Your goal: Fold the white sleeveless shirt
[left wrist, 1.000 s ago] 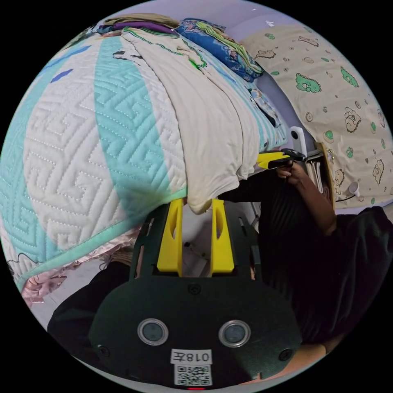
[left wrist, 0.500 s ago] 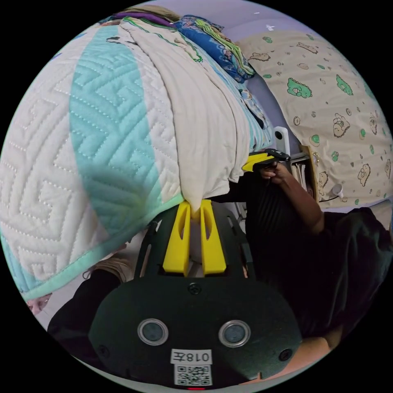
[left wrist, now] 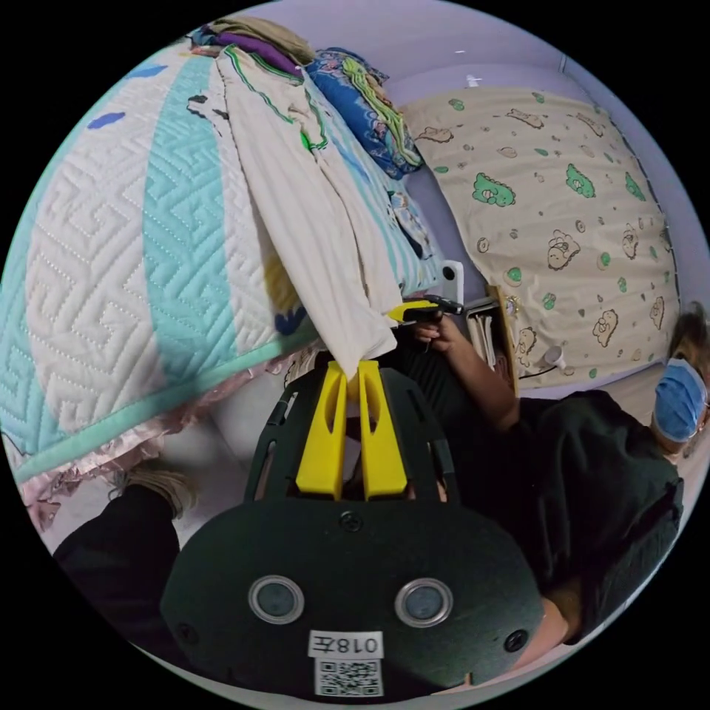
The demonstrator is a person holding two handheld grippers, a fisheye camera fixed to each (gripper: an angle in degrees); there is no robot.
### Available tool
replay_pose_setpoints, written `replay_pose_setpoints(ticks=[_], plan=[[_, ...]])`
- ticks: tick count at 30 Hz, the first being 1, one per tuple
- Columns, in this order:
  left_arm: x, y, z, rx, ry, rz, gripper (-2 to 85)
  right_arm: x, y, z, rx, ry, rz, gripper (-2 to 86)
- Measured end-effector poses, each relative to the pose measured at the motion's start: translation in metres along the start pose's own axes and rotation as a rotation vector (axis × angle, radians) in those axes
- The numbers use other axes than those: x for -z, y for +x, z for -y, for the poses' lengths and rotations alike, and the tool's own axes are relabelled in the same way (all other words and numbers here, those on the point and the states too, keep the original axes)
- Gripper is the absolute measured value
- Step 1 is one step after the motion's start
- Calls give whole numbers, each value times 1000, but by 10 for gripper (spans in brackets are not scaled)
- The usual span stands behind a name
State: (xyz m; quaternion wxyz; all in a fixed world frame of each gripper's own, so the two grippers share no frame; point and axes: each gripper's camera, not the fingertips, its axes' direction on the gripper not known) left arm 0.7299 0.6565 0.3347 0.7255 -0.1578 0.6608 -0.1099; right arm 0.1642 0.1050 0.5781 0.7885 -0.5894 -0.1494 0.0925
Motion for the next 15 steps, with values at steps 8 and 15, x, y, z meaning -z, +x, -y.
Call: replay_pose_setpoints(ticks=[8,15], plan=[[27,22,-7,-73,84,-29,-8,60,-51,-34,27,217,110,-7],[40,68,-35,-164,13,-32,-8,97,-118,-65,80,181,99,-7]])
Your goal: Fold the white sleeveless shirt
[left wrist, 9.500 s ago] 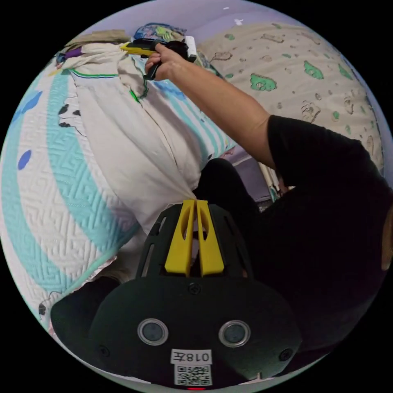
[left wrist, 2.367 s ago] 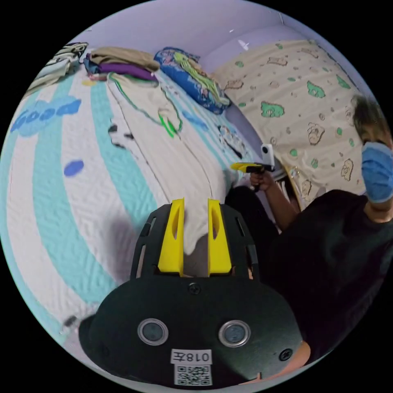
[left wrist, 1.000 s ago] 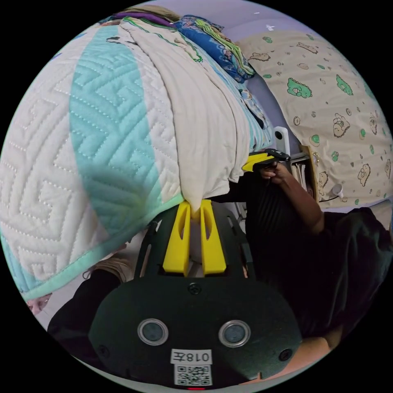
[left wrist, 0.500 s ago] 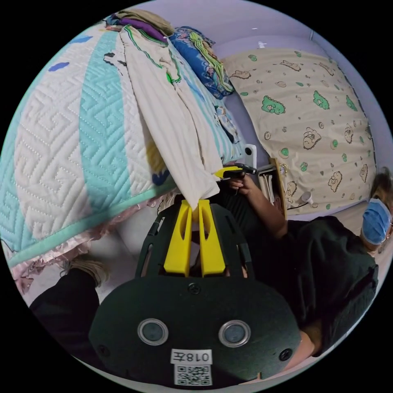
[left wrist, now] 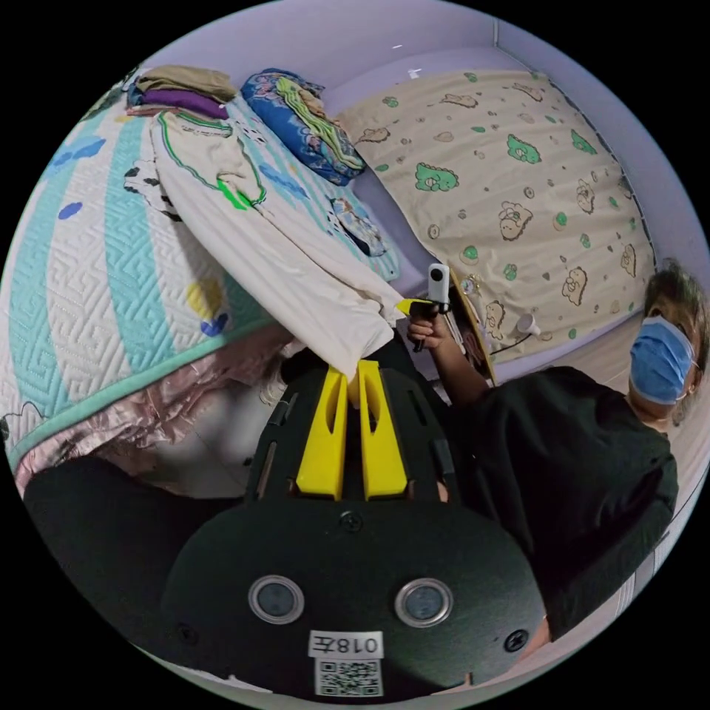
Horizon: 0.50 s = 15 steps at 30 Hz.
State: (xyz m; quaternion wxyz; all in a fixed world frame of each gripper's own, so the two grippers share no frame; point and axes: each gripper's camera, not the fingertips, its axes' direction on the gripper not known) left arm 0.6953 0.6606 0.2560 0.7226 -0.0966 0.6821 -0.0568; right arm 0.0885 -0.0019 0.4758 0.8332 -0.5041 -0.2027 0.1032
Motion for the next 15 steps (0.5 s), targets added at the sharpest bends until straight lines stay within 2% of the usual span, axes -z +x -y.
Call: replay_pose_setpoints(ticks=[4,9,15], plan=[[-2,32,-30,-21,-37,-28,-9,19,-47,-23,-6,-39,18,-7],[-2,23,-43,39,-4,-122,-10,40,-66,-28,-84,-38,67,-6],[29,-46,33,56,47,-230,-10,74,-41,62,-108,31,132,-4]])
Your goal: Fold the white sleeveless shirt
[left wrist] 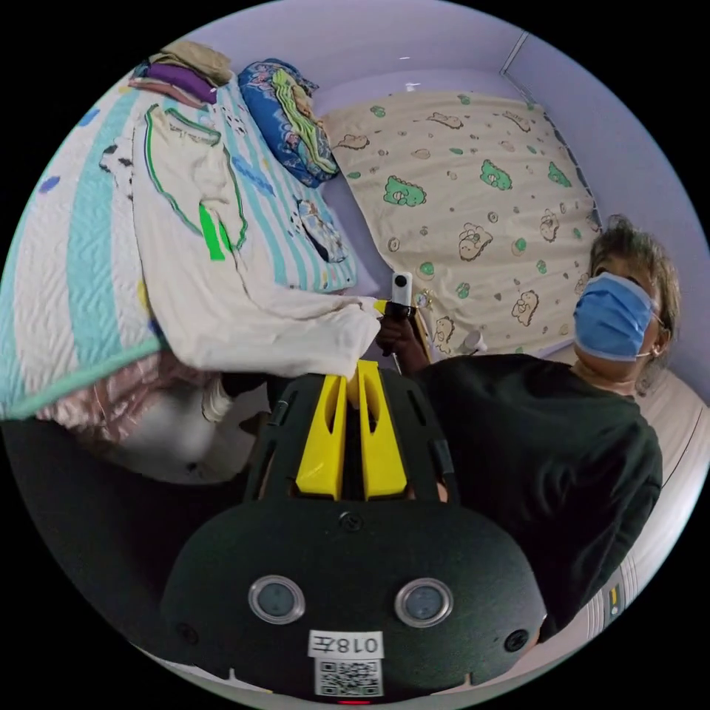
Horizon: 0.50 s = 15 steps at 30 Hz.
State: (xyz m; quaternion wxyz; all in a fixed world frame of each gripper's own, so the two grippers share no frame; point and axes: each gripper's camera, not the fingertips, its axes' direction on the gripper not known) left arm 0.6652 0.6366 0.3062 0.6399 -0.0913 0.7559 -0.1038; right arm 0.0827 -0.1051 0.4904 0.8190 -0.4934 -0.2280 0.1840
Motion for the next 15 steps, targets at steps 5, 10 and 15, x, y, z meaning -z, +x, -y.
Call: replay_pose_setpoints(ticks=[5,10,15], plan=[[69,-64,133,-59,46,22,-10,32,41,162,32,1,28,-1],[118,-202,283,33,112,-3,-8,38,150,313,-85,14,107,3],[128,-325,331,265,209,-68,10,25,253,376,-338,45,169,16]])
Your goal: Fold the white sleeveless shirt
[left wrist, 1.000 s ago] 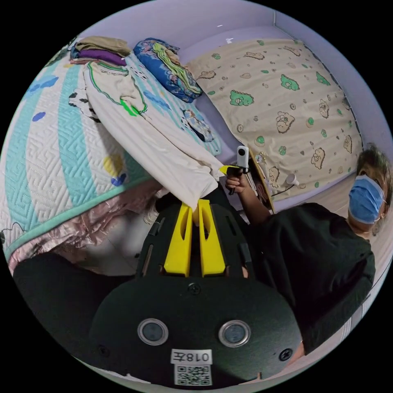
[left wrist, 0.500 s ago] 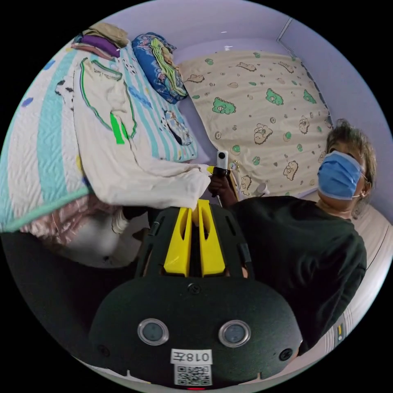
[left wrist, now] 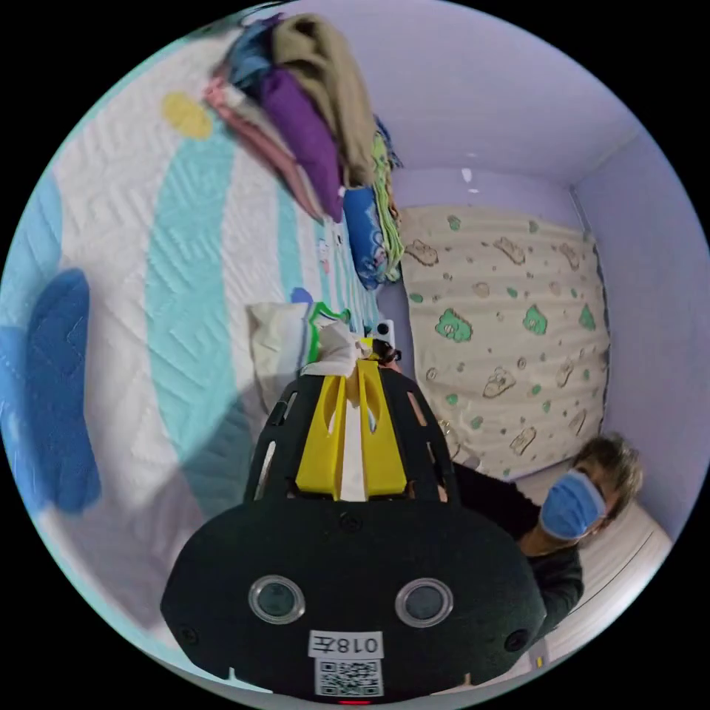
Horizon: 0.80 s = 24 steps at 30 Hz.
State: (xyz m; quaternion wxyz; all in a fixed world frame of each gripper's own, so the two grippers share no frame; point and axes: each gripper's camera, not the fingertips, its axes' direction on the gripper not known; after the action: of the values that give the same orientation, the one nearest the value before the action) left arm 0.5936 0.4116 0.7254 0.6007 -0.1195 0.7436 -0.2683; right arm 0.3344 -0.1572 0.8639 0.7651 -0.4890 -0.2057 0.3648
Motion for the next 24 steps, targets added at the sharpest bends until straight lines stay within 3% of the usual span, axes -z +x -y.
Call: replay_pose_setpoints(ticks=[9,17,20,24], plan=[[28,-43,10,48,159,-232,94,23,-18,-4,-3,160,240,84],[53,-60,2,160,441,-386,76,26,-30,-39,-157,604,411,41],[58,-50,-10,145,467,-392,65,15,-51,-49,-84,546,396,37],[65,-2,-26,-95,372,-250,58,-5,-101,-54,110,343,206,37]])
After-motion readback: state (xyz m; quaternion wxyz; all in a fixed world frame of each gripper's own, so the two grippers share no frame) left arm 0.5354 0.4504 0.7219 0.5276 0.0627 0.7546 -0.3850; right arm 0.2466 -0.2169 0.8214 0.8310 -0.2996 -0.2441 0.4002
